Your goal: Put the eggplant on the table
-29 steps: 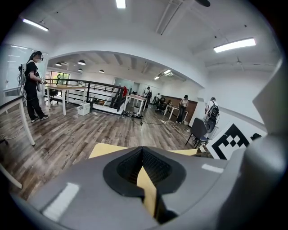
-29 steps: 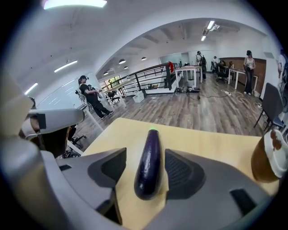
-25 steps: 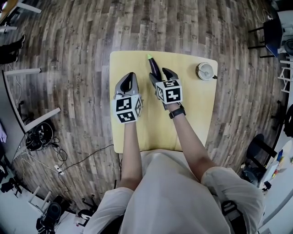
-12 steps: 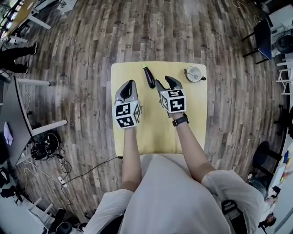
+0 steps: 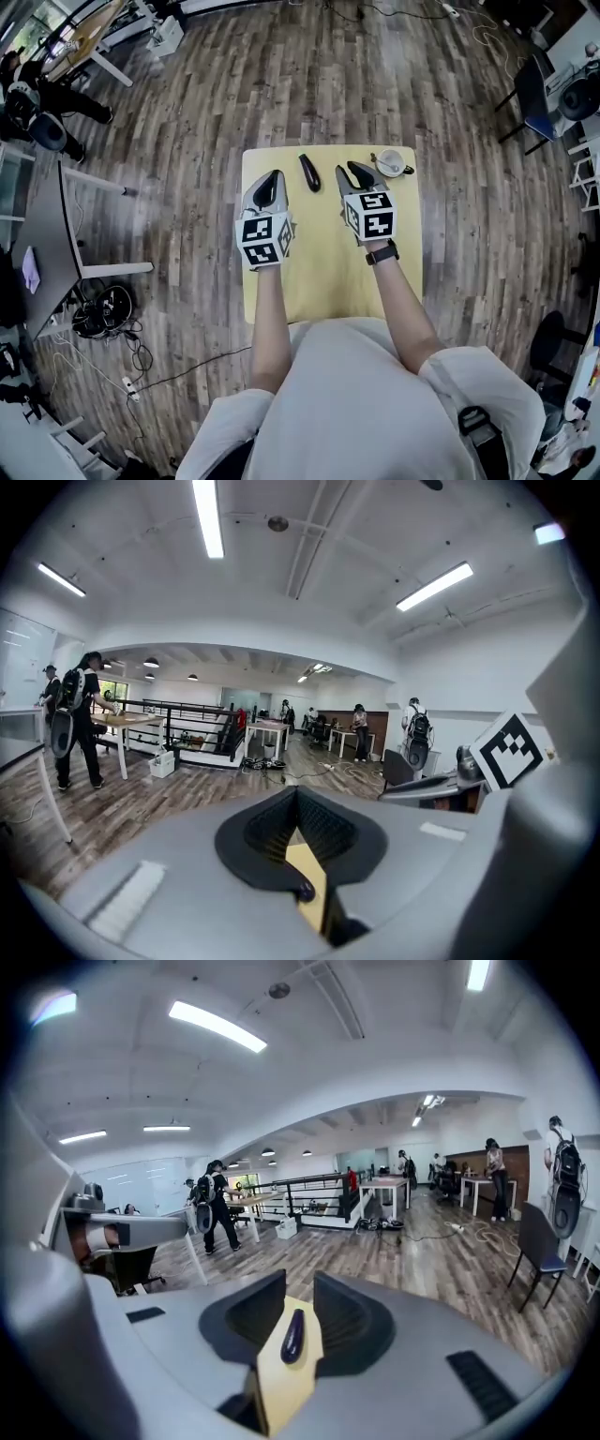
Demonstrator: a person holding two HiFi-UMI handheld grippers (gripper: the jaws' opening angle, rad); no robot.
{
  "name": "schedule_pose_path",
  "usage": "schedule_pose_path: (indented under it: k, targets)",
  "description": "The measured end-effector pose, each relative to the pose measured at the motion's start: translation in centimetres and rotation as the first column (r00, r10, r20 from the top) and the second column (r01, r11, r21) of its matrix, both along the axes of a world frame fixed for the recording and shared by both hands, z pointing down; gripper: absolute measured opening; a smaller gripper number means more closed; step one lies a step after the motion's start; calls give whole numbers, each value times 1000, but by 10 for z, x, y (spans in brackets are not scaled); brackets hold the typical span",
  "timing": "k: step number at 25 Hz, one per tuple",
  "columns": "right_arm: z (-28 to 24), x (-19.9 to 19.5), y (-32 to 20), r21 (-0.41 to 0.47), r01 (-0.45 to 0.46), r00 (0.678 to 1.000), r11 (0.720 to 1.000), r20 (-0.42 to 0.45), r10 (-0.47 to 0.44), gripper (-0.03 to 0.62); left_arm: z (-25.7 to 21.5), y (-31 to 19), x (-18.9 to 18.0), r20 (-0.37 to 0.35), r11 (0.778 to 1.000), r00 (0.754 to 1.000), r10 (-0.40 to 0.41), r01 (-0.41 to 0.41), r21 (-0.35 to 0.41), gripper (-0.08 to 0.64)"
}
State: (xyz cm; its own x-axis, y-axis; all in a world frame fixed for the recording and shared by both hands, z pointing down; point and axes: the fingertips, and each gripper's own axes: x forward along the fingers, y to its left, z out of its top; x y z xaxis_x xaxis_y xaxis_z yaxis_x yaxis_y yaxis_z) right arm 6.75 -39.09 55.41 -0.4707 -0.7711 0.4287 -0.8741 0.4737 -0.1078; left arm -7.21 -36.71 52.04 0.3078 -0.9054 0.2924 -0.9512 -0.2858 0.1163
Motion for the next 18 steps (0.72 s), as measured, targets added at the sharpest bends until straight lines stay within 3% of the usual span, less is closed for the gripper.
schedule_pose_path:
  k: [10,14,18]
  targets:
    - [-77,15,28,149,-30,998,988,53,22,63,-56,32,1,28,995,1000,-14,11,97,9]
    - [-102,17,38,208,-20,1000,978,-10,22,45,-76,40,-2,13,991,1000,-14,12,134,9]
    - [-118,25,50,228,-28,1000,973,19,24,34,-95,52,4,12,985,1000,-14,11,172,9]
